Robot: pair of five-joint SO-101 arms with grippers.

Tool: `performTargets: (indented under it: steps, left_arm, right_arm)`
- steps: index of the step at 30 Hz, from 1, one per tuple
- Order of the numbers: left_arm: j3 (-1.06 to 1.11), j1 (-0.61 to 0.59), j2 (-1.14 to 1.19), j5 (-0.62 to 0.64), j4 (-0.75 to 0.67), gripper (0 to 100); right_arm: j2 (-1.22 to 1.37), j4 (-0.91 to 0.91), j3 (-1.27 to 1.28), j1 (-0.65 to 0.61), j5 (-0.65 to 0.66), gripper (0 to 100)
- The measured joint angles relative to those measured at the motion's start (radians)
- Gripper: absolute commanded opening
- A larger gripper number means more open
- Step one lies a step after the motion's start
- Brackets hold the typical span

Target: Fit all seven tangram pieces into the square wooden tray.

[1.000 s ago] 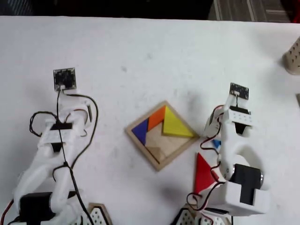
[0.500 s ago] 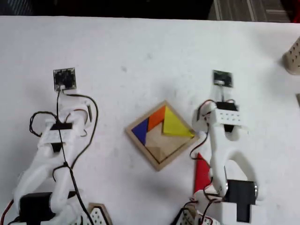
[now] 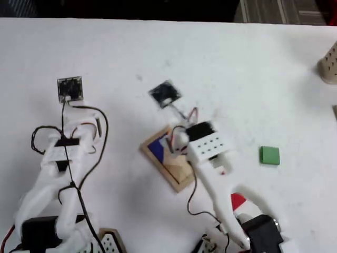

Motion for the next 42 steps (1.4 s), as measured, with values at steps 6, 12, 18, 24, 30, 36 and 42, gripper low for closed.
performTargets:
  steps: [6, 12, 18, 24, 30, 36, 42]
  left_arm:
    - [0.0, -0.032, 0.0, 0.0, 0.0, 2]
    - [0.0, -0.035, 0.0, 0.0, 0.0, 2]
    - [0.0, -0.035, 0.0, 0.0, 0.0, 2]
    - [0.0, -0.035, 0.0, 0.0, 0.0, 2]
    - [0.0, -0.035, 0.0, 0.0, 0.0, 2]
    - [0.0, -0.031, 0.0, 0.0, 0.0, 2]
    - [-0.002, 0.029, 0.0, 0.0, 0.0, 2]
  right_arm:
    - [0.046, -0.08, 0.0, -0.014, 0.184, 6.7]
    - [0.149, -0.141, 0.0, -0.014, 0.351, 6.7]
    - [0.204, -0.195, 0.0, -0.003, 0.425, 21.6]
    - [0.206, -0.198, 0.0, -0.002, 0.433, 30.4]
    - [0.204, -0.198, 0.0, 0.051, 0.433, 30.5]
    - [0.017, -0.038, 0.0, 0.189, 0.259, 29.8]
    - [-0.199, 0.173, 0.12, 0.333, -0.089, 10.6]
